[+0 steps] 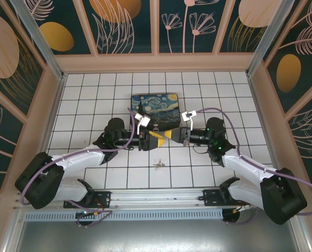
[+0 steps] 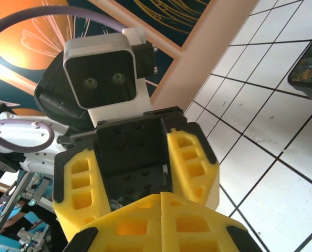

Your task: Unlock the padlock with the key

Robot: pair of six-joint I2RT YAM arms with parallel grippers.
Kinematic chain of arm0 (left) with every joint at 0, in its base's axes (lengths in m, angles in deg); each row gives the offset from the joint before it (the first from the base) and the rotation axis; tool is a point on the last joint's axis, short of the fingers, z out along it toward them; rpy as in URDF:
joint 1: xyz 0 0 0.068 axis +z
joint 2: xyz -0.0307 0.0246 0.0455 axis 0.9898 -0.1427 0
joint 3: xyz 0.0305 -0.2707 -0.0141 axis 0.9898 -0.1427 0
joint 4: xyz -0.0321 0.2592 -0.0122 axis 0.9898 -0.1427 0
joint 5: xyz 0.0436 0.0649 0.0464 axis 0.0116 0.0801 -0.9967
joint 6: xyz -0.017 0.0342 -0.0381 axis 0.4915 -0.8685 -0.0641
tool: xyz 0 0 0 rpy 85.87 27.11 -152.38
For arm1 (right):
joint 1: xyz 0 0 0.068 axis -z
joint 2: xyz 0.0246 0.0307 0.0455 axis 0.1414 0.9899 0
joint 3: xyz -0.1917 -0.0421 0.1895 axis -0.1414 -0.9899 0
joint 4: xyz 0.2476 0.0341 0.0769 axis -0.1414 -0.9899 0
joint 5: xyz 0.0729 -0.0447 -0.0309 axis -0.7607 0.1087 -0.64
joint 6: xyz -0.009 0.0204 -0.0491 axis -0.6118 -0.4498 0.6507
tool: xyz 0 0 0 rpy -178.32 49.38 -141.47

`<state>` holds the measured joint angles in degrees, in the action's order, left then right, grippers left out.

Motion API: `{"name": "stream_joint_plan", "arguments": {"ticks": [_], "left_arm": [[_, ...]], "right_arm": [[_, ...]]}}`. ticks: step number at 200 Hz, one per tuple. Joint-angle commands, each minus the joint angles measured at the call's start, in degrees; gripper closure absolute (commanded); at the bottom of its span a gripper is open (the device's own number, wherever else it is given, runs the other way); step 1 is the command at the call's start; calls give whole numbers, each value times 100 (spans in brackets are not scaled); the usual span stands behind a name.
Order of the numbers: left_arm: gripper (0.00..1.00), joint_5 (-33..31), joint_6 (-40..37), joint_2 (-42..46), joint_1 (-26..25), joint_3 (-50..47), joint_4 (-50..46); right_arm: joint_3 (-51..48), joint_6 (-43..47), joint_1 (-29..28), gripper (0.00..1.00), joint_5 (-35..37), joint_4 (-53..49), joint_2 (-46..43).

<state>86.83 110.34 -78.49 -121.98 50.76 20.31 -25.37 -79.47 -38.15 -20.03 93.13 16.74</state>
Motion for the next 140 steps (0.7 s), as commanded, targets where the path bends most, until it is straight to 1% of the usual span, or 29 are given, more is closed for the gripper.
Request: {"name": "stream_joint_plan", "arguments": {"ticks": [1, 7, 14, 20, 26, 32, 38, 43, 47, 52, 58, 66, 73, 87, 94, 101, 111, 128, 140], "left_arm": [[59, -209, -291, 60, -15, 208, -457], [60, -326, -352, 27, -16, 254, -625], [59, -562, -488, -16, -7, 335, -930], [55, -880, -684, -54, -6, 463, -1422], [55, -1316, -937, -103, 3, 654, -2076], [56, -1707, -1218, -164, 3, 853, -2701], [56, -2251, -1409, -247, 6, 1079, -3351], [59, -2632, -1521, -328, 3, 1250, -3860], [61, -2793, -1601, -396, 5, 1370, -4161], [62, -2978, -1653, -466, 4, 1460, -4449], [62, -3097, -1621, -512, 5, 1512, -4679], [62, -3052, -1515, -505, 2, 1438, -4725], [58, -2962, -1336, -475, 9, 1272, -4658], [55, -2901, -1039, -428, 2, 963, -4634], [51, -2961, -869, -386, -6, 770, -4603], [49, -3038, -705, -328, -3, 567, -4535], [46, -3152, -467, -223, -1, 289, -4439], [45, -3238, -230, -147, 2, 12, -4363], [45, -3258, -97, -152, 5, -90, -4299]], "right_arm": [[72, 2, 31, 98, -28, -8, 13], [95, 3, 38, 98, 37, -130, 71], [143, 7, 87, 98, 162, -409, 122], [173, -15, 162, 97, 252, -690, 161], [198, -31, 255, 94, 384, -1056, 156], [251, 8, 321, 89, 627, -1647, 123], [353, 139, 347, 88, 872, -2250, 96], [458, 309, 321, 87, 1101, -2868, 84], [552, 431, 279, 84, 1338, -3295, 79], [646, 562, 190, 80, 1655, -3807, 91], [718, 640, 49, 78, 2007, -4314, 102], [713, 556, -98, 75, 2329, -4703, 103], [636, 417, -372, 72, 2454, -4855, 96], [561, 204, -995, 69, 2859, -5124, 114], [556, 163, -1354, 67, 3060, -5154, 130], [535, 92, -1652, 66, 3245, -5117, 152], [493, 121, -1969, 66, 3316, -4935, 186], [497, 239, -2175, 68, 3379, -4817, 331], [608, 408, -2285, 67, 3509, -4929, 543]]}}
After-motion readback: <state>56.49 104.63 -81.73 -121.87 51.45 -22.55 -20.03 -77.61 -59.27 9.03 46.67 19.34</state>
